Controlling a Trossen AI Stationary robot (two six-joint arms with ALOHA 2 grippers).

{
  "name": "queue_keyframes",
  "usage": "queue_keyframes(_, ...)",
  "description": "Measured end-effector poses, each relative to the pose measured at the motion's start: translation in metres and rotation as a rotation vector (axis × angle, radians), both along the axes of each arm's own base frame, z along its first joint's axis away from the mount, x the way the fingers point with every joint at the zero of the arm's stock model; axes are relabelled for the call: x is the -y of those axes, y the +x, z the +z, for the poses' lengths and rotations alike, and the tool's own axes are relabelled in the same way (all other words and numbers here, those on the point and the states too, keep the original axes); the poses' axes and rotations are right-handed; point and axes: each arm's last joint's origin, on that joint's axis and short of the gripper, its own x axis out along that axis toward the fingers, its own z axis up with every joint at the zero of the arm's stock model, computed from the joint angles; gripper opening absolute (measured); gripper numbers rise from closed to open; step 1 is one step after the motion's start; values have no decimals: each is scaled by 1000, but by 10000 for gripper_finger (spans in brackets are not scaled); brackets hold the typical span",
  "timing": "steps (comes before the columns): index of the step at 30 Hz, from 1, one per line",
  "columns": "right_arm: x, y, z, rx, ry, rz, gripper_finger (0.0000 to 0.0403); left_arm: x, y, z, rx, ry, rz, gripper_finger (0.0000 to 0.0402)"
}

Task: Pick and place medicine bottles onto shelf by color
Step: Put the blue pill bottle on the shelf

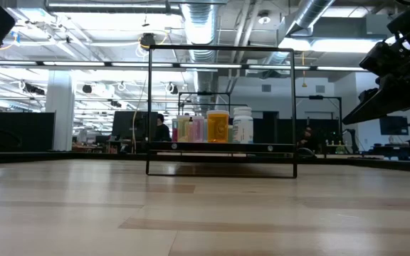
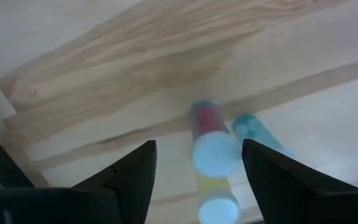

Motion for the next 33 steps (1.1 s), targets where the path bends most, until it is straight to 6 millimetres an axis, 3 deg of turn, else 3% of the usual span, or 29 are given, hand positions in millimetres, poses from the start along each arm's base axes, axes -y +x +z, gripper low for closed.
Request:
queue_keyframes(17, 0, 0, 0, 0, 0, 0, 255, 1, 3, -5, -18, -13, -7, 221)
queue_keyframes(33, 0, 0, 0, 0, 0, 0, 255, 0, 6, -5, 23, 9, -23, 129)
